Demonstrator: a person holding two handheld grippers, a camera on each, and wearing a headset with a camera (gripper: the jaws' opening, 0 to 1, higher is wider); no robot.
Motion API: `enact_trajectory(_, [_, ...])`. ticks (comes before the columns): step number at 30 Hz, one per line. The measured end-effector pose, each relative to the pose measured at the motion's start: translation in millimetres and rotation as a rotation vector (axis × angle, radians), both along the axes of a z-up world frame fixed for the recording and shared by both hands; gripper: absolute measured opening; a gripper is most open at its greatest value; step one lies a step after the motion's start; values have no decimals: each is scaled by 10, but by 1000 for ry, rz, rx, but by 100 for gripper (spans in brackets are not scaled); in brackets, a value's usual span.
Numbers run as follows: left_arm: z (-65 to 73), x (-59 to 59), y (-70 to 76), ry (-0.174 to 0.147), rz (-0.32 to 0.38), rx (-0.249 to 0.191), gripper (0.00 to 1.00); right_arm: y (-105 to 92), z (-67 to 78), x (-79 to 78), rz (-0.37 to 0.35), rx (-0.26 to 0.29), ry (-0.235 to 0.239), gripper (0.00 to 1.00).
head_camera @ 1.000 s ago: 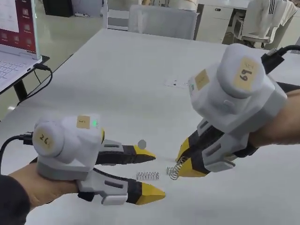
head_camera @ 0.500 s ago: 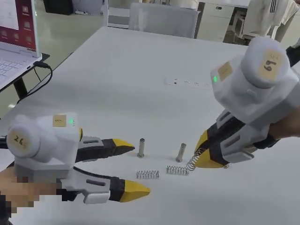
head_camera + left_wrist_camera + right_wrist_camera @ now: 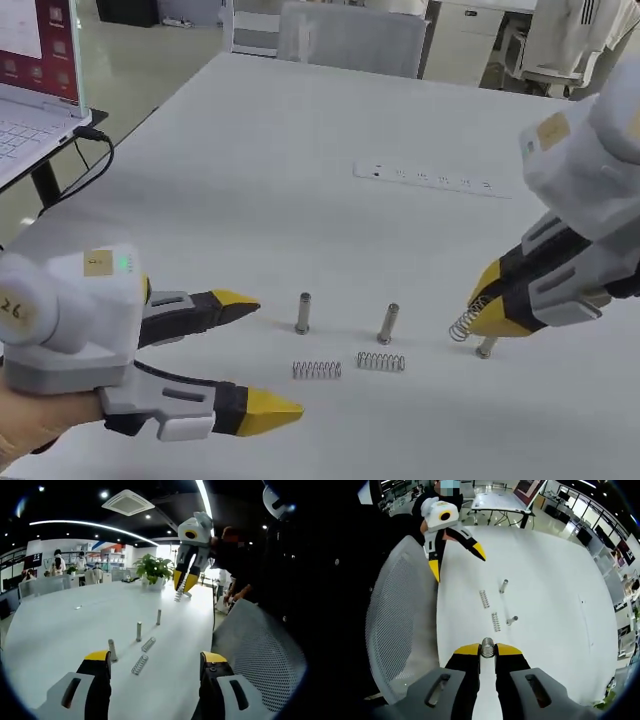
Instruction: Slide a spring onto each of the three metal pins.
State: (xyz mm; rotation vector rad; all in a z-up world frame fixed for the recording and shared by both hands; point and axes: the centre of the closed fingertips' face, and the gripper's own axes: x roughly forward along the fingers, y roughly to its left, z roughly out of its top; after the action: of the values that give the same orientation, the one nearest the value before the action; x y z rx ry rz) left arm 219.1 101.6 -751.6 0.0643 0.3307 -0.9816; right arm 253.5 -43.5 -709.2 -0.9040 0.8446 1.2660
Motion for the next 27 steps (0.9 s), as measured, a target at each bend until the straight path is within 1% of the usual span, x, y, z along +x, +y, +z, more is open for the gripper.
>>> enact_trajectory(2, [-8, 6, 12, 0, 8, 0, 71, -52, 14, 47, -15, -6, -8, 8])
enact_trajectory(6, [-23, 2, 33, 1, 19, 0, 73, -153, 56, 154, -48, -7, -18, 8])
enact_trajectory(9, [-26, 1, 48, 2, 25, 2, 73, -239, 62, 272, -76, -19, -35, 8])
enact_trajectory(12, [-13, 8, 61, -2, 33, 1, 75, -298, 42, 353, -102, -18, -25, 8])
enact_trajectory(15, [-6, 11, 72, -3, 37, 2, 75, -395, -38, 458, -130, -46, -22, 8])
enact_trajectory(17, [-3, 13, 79, -5, 40, 3, 76, -455, -95, 505, -148, -61, -6, 8])
enact_trajectory(21, [-8, 12, 94, -5, 45, 4, 76, -542, -197, 589, -170, -90, 6, 8])
enact_trajectory(24, [-9, 14, 101, -4, 48, 4, 77, -546, -265, 611, -178, -88, 26, 8])
enact_trajectory(27, [-7, 17, 106, -5, 50, 3, 77, -578, -359, 657, -188, -105, 26, 8])
